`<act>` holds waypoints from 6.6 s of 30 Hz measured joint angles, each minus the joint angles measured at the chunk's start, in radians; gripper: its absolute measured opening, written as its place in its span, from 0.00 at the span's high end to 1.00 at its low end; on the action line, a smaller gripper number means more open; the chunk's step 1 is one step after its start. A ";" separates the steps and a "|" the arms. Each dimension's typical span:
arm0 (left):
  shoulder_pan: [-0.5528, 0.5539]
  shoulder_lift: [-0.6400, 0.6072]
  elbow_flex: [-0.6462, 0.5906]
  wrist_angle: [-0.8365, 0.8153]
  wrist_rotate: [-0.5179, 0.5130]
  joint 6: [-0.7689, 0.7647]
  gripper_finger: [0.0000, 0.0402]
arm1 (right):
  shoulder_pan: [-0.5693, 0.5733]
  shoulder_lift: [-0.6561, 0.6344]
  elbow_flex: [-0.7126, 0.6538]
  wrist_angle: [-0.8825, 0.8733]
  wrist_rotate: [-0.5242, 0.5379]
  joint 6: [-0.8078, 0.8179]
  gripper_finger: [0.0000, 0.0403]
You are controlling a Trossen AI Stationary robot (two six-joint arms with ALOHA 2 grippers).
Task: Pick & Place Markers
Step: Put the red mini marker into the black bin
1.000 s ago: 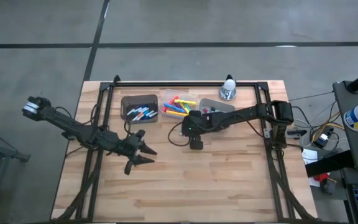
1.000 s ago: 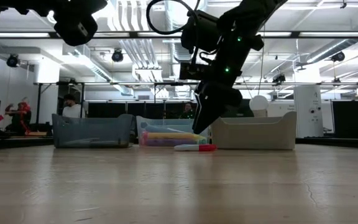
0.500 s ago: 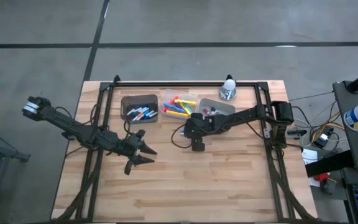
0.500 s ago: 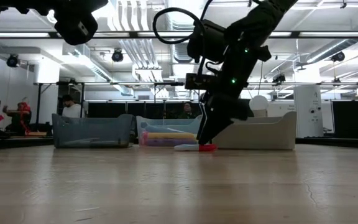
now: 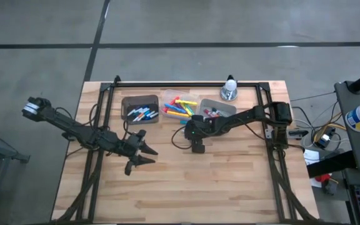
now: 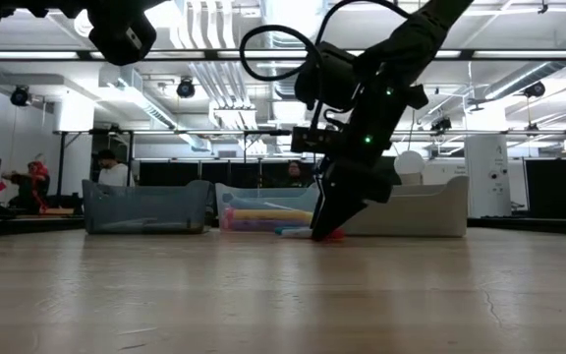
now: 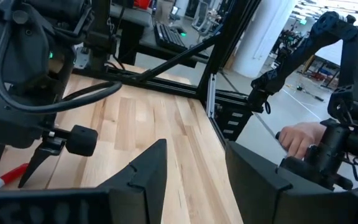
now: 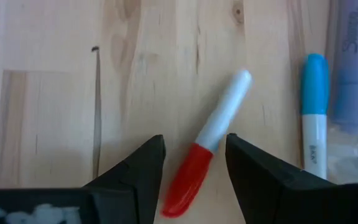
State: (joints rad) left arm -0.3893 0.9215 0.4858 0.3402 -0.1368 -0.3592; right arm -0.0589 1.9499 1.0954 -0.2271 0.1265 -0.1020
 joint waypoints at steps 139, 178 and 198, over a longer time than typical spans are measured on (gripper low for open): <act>0.010 0.176 0.000 0.019 -0.306 0.257 0.66 | 0.253 -0.063 0.487 -0.255 0.052 0.183 0.93; 0.016 0.202 0.000 0.087 -0.256 0.272 0.94 | 0.253 -0.064 0.486 -0.239 0.049 0.174 0.93; 0.029 0.200 0.002 0.104 -0.244 0.191 0.73 | 0.252 -0.063 0.485 -0.216 0.052 0.162 0.94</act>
State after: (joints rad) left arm -0.3601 1.1210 0.4873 0.4437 -0.3806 -0.1679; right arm 0.1928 1.8866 1.5806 -0.4432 0.1785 0.0599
